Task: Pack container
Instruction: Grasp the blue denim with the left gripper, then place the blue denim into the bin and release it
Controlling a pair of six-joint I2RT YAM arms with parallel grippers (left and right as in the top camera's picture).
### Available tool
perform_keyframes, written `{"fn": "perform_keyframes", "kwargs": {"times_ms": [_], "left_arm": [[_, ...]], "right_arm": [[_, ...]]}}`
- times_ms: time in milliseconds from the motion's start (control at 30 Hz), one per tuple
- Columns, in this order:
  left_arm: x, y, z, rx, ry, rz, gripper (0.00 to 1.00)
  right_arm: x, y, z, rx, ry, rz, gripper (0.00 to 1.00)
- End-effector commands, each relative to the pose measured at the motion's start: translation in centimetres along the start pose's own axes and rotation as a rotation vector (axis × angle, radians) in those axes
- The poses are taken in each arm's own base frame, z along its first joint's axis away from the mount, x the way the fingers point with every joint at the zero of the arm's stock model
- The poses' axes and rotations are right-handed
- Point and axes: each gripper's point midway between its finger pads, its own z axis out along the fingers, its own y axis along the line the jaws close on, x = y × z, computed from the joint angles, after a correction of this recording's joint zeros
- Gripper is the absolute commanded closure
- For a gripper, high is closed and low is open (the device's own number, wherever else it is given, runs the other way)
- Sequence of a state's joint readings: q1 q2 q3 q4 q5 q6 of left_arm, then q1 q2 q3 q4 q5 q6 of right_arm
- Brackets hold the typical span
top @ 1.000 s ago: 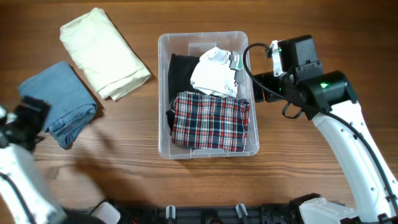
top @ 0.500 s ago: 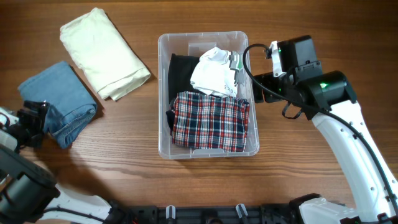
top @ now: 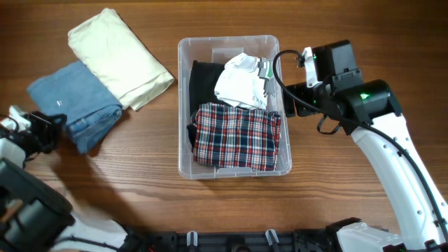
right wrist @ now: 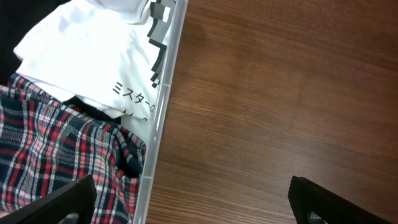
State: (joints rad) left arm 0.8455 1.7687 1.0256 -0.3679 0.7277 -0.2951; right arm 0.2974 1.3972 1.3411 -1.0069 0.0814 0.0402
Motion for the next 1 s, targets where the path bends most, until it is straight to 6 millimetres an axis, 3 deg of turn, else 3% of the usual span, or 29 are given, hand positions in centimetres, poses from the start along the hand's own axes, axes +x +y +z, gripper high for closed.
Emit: {"fn": "perform_keyframes", "kwargs": {"times_ms": [0,100,133,167,200,267,333,400,533,567,600,733,833,967], "left_arm": [[0.7,-11.4,-6.2,0.199,-0.103,0.203,0.96],[4.9,-18.2,-9.9,0.291,-0.127,0.37,0.96],[8.5,-21.4,-11.4,0.351,-0.099,0.461,0.96],[10.3,-22.8,-12.0,0.382,-0.081,0.505,0.96],[13.4,-25.0,-12.8,0.442,-0.045,0.582,0.96],[18.4,-27.7,-13.7,0.516,0.018,0.681,0.96],[23.6,-30.3,-13.9,0.606,0.098,0.799,0.96],[26.7,-32.0,-13.4,0.645,0.119,0.871,0.96],[33.5,-34.5,-9.9,0.668,0.17,0.978,0.96],[34.1,-34.4,-8.9,0.64,0.165,0.978,0.96],[35.0,-34.3,-6.5,0.572,0.159,0.939,0.96],[37.5,-34.0,-2.5,0.535,0.238,0.842,0.96],[38.1,-34.4,-1.0,0.541,0.246,0.816,0.96],[38.0,-34.6,-0.7,0.543,0.233,0.812,0.96]], "right_arm": [[0.3,0.3,0.4,-0.018,0.016,0.012,0.0],[0.3,0.3,0.4,-0.017,0.015,0.012,0.0],[0.2,-0.2,0.4,0.01,0.012,0.027,0.0],[0.2,-1.5,0.3,0.085,0.004,0.081,0.0],[0.1,-3.5,-0.3,0.181,-0.018,0.165,0.0],[-0.1,-5.7,-1.8,0.213,-0.065,0.257,0.0],[0.3,-7.2,-2.7,0.199,-0.08,0.318,0.0],[0.5,-7.2,-2.7,0.178,-0.071,0.316,0.0],[0.7,-7.2,-2.7,0.178,-0.065,0.315,0.0],[0.7,-7.2,-2.7,0.178,-0.064,0.315,0.0],[0.8,-7.2,-2.7,0.178,-0.058,0.314,0.0],[0.8,-7.2,-2.7,0.178,-0.057,0.315,0.0],[0.8,-7.2,-2.7,0.178,-0.057,0.315,0.0],[0.8,-7.2,-2.6,0.178,-0.056,0.314,0.0]]}}
